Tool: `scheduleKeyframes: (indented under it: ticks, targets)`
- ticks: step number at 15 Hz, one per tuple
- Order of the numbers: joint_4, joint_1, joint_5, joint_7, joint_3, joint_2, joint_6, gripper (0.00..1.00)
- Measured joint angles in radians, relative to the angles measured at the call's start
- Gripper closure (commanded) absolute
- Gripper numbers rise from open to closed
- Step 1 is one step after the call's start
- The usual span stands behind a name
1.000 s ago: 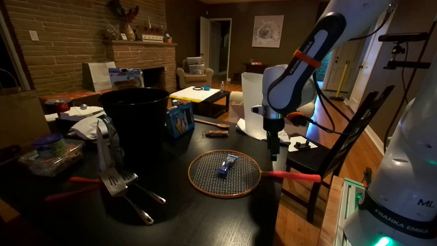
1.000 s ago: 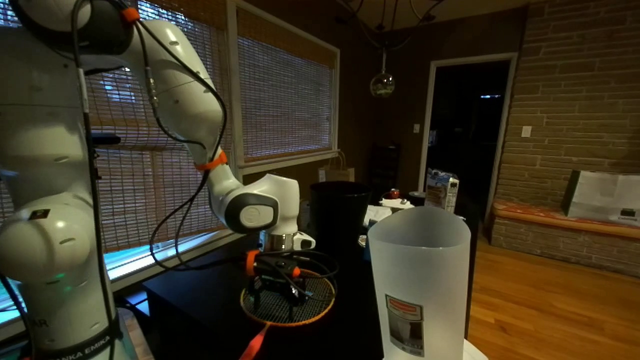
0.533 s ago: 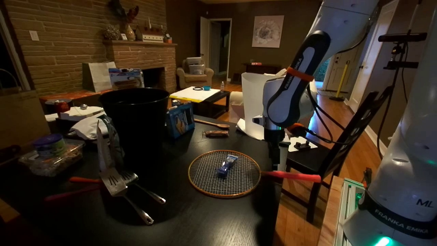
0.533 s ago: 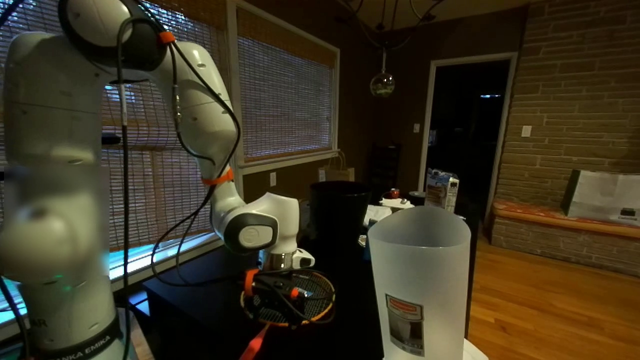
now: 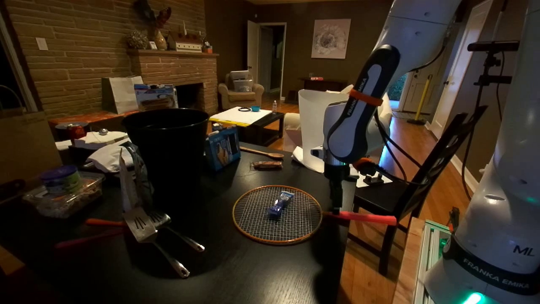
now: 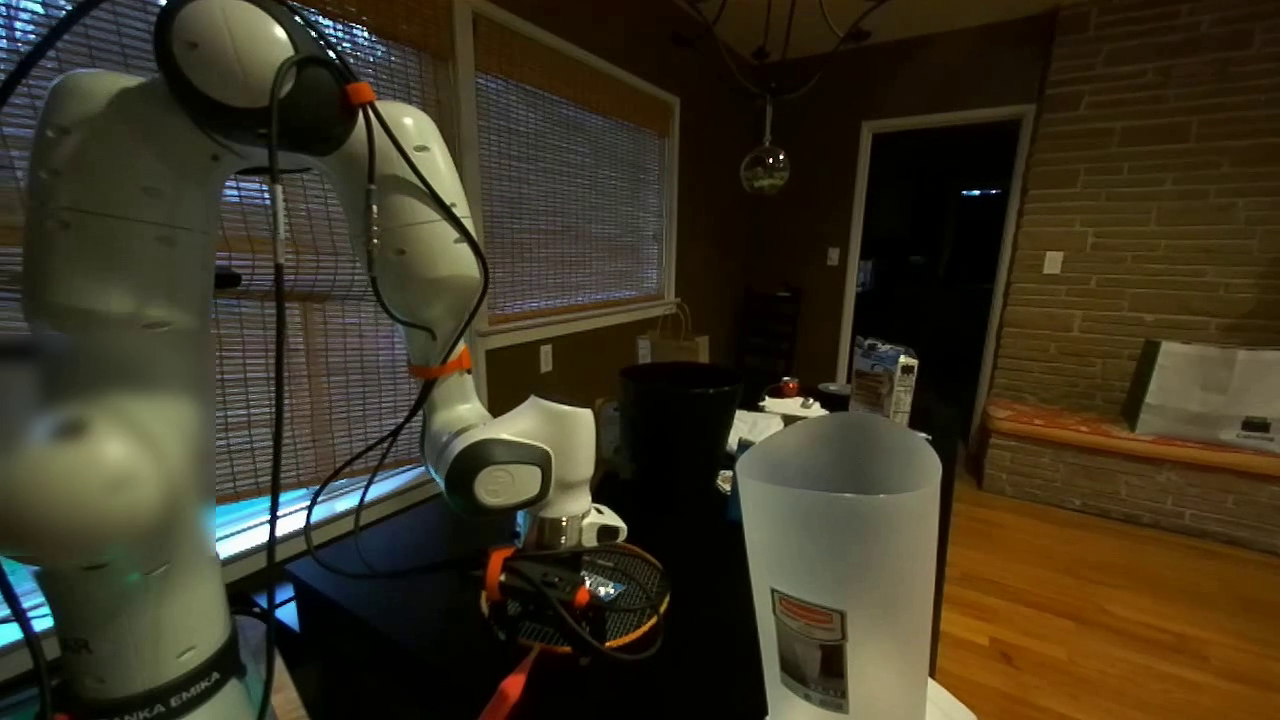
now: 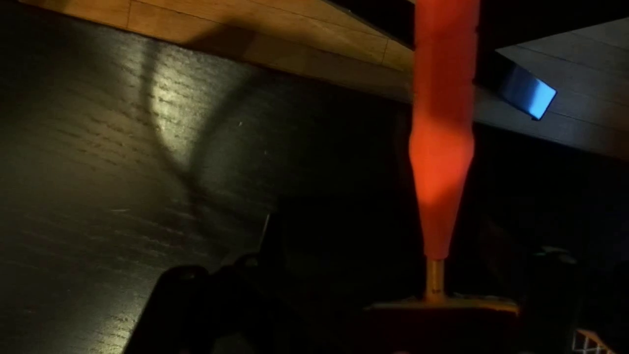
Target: Put the chocolate bar inside the trash can using the racket
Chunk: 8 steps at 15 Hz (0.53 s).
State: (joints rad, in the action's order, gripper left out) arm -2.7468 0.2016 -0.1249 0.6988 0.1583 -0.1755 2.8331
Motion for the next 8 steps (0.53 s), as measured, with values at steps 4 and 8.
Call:
scheduleKeyframes:
  ticks: [4, 8]
  targets:
    - [0.001, 0.004, 0.009, -0.012, -0.018, 0.000, 0.001, 0.41]
    - [0.001, 0.006, 0.026, -0.017, -0.031, 0.000, 0.004, 0.05]
